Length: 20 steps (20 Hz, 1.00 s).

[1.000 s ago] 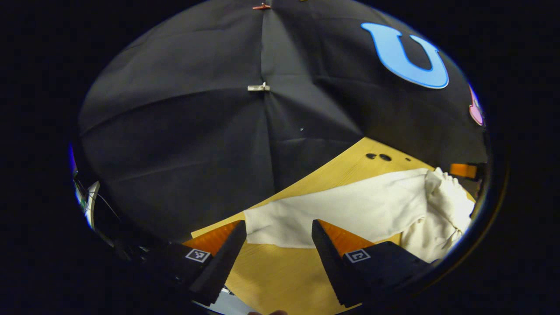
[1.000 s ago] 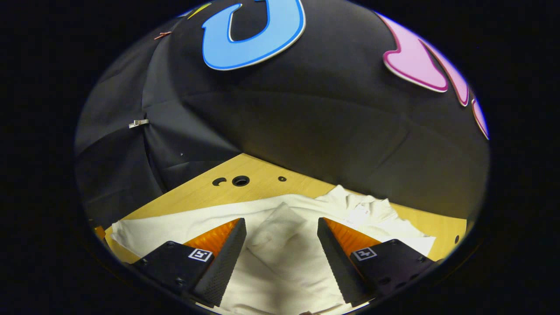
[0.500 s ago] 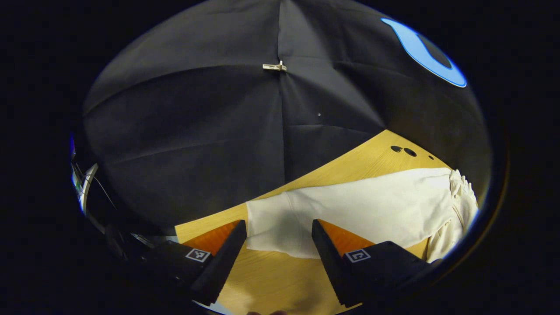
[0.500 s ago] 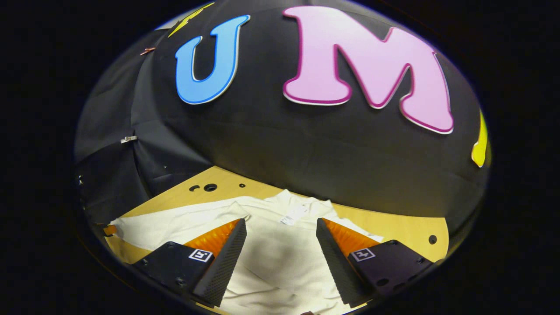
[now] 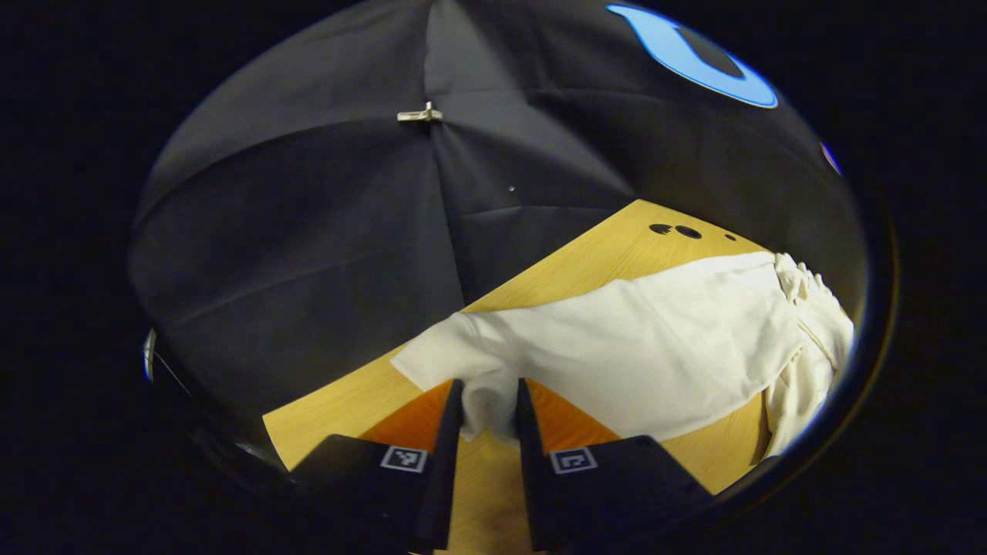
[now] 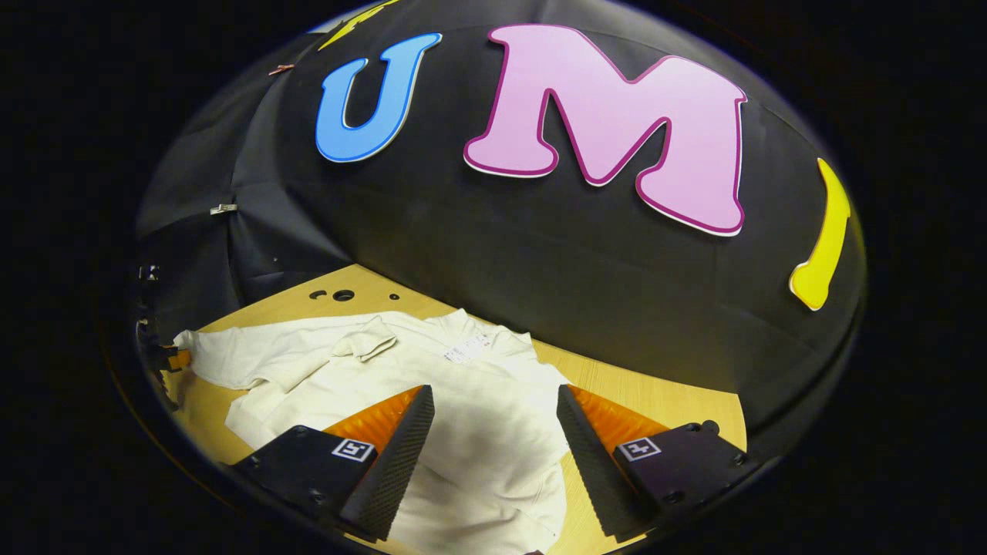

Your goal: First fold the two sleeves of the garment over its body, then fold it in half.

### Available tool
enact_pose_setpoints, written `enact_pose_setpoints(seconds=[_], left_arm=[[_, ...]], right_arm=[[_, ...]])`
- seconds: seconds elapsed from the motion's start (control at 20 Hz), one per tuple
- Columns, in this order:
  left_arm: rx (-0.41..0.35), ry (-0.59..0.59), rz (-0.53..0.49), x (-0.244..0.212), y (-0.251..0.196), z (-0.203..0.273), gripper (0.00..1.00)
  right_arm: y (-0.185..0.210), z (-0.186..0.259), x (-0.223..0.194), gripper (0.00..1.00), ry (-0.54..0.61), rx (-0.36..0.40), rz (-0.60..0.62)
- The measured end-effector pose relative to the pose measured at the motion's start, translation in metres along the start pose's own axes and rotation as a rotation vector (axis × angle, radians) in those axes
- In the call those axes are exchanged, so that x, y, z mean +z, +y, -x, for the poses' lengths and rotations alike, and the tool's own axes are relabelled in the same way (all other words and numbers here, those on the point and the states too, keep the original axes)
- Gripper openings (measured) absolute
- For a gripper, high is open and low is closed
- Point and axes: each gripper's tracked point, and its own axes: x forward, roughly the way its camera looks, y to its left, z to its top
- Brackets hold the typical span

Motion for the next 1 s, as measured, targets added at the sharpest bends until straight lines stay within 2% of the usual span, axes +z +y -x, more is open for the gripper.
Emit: enact_pose_setpoints(seconds=[0.1, 0.2, 0.35, 0.45, 0.6, 0.75, 1.0], left_arm=[[0.003, -0.002, -0.031, 0.004, -0.004, 0.001, 0.3], [-0.011, -0.025, 0.014, 0.009, -0.011, 0.001, 0.19], [-0.016, -0.019, 0.06, 0.009, -0.025, 0.003, 0.08], [-0.041, -0.018, 0.061, 0.015, -0.036, 0.009, 0.07], [-0.052, -0.12, 0.08, 0.056, -0.048, 0.02, 0.06], [-0.112, -0.148, 0.118, 0.095, -0.081, 0.025, 0.07], [-0.212, -0.19, 0.063, 0.144, -0.15, 0.029, 0.06]], right_arm=[[-0.005, 0.002, -0.006, 0.98, 0.008, -0.002, -0.017], [-0.016, 0.007, -0.015, 0.98, 0.028, -0.016, -0.027], [-0.037, 0.019, -0.032, 0.98, 0.05, -0.052, -0.051], [-0.051, 0.027, -0.043, 0.98, 0.06, -0.08, -0.068], [-0.071, 0.039, -0.063, 0.98, 0.089, -0.127, -0.093], [-0.088, 0.05, -0.084, 0.98, 0.117, -0.162, -0.141], [-0.114, 0.068, -0.108, 0.98, 0.129, -0.215, -0.219]])
